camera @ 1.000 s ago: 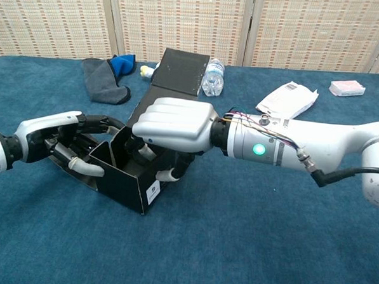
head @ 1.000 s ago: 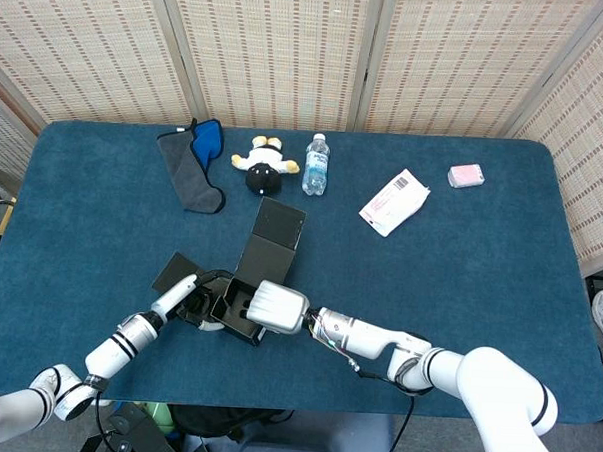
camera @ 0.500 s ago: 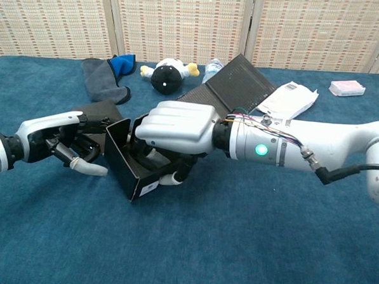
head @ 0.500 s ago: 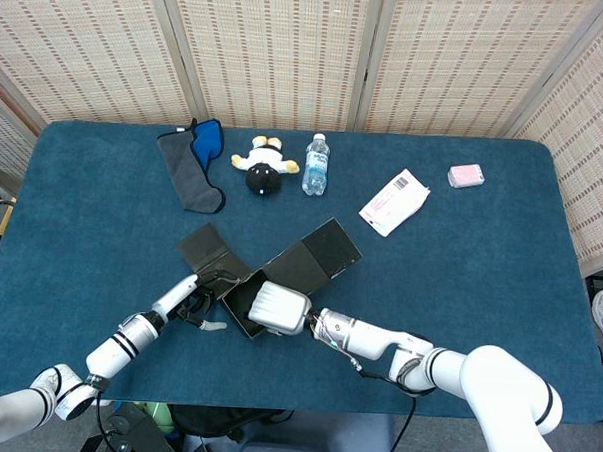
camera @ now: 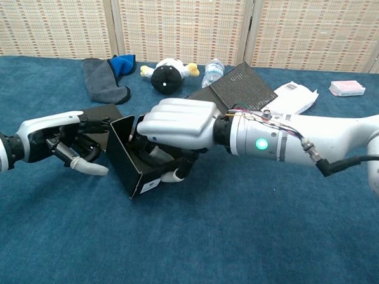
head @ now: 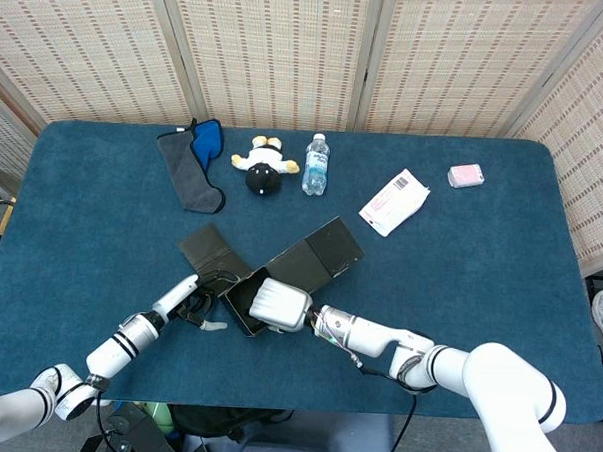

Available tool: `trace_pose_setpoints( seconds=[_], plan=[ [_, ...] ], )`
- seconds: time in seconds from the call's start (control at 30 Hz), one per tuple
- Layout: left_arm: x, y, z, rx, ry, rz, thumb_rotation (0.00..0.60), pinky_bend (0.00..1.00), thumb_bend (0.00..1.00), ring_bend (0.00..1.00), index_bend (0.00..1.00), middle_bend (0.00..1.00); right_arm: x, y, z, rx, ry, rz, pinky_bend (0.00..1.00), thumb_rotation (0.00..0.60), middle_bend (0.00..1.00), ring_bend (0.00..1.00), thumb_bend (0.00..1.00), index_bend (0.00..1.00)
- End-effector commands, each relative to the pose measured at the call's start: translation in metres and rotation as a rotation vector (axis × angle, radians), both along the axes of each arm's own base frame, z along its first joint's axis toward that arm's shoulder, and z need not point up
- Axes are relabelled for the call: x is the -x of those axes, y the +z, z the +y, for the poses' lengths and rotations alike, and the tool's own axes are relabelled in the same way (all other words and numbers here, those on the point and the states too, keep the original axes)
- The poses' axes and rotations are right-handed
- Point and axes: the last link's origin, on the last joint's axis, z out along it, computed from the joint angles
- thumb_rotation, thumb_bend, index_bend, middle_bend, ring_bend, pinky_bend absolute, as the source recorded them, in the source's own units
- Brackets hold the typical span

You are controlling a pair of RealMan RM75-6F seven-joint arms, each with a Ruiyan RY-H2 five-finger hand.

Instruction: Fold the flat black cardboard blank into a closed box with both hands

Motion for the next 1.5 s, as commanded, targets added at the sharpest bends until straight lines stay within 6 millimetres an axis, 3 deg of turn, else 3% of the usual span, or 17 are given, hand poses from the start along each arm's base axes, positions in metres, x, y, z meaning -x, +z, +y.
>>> trace_pose_setpoints(
  seconds=[0.03,0.33,0.67,0.8,1.0,1.27,1.5],
  plan=[
    [0.000,0.001,0.000,-0.002,0.000,-0.001,0.600,0.85,0.09,0.69,0.22,0.23,-0.003,0.004,-0.004,0.005,0.010,0.024,1.00,0.600,0.67,0.92,0.62,0.68],
    [0.003,0.012,-0.008,-0.001,-0.005,0.005,0.600,0.85,0.09,0.69,0.21,0.23,-0.013,0.013,-0.013,0.023,0.064,0.082,1.00,0.600,0.56,0.88,0.40,0.64],
    [0.006,0.015,-0.017,0.005,-0.001,0.027,0.600,0.85,0.09,0.68,0.20,0.23,-0.022,0.015,-0.018,0.047,0.096,0.141,1.00,0.600,0.47,0.84,0.24,0.51],
    [0.008,0.015,-0.020,-0.005,0.002,0.041,0.600,0.84,0.10,0.68,0.19,0.23,-0.024,0.016,-0.020,0.069,0.101,0.145,1.00,0.600,0.41,0.82,0.18,0.42],
    [0.012,0.018,-0.022,-0.026,-0.001,0.078,0.600,0.84,0.09,0.68,0.19,0.23,-0.028,0.016,-0.018,0.085,0.102,0.124,1.00,0.600,0.34,0.80,0.14,0.33],
    [0.019,0.025,-0.029,-0.051,0.030,0.114,0.600,0.84,0.09,0.68,0.19,0.23,-0.031,0.015,-0.013,0.087,0.117,0.112,1.00,0.600,0.30,0.80,0.14,0.32],
    [0.024,0.033,-0.032,-0.086,0.048,0.128,0.600,0.84,0.10,0.68,0.14,0.21,-0.030,0.031,-0.006,0.090,0.063,-0.022,1.00,0.600,0.28,0.79,0.11,0.24]
  ],
)
